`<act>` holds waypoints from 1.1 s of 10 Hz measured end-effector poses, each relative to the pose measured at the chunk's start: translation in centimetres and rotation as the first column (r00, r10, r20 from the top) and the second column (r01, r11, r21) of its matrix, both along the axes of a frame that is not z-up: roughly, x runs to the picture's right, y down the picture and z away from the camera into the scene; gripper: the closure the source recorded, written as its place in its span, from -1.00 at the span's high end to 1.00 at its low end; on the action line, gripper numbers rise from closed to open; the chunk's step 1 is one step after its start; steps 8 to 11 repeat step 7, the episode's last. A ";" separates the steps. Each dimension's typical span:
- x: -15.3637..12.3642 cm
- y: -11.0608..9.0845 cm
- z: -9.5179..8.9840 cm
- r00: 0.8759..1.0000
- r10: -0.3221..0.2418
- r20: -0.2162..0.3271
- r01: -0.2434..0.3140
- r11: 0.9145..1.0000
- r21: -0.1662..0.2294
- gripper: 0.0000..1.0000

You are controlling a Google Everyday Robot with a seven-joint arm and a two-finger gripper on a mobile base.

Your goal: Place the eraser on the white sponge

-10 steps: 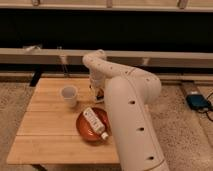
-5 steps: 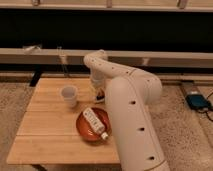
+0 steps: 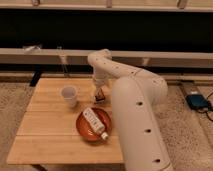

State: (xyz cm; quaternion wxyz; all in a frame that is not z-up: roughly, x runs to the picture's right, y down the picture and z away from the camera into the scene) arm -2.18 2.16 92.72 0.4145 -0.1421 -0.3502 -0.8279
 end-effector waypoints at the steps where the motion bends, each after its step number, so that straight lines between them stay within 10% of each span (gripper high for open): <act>1: 0.3 -0.1 -0.3 0.999 -0.007 0.032 0.007 1.000 0.002 0.60; 5: 1.3 -0.4 -2.1 0.978 -0.031 0.204 0.030 0.999 0.011 0.60; 11: 1.2 -0.4 -2.2 0.976 -0.033 0.216 0.031 0.999 0.010 0.60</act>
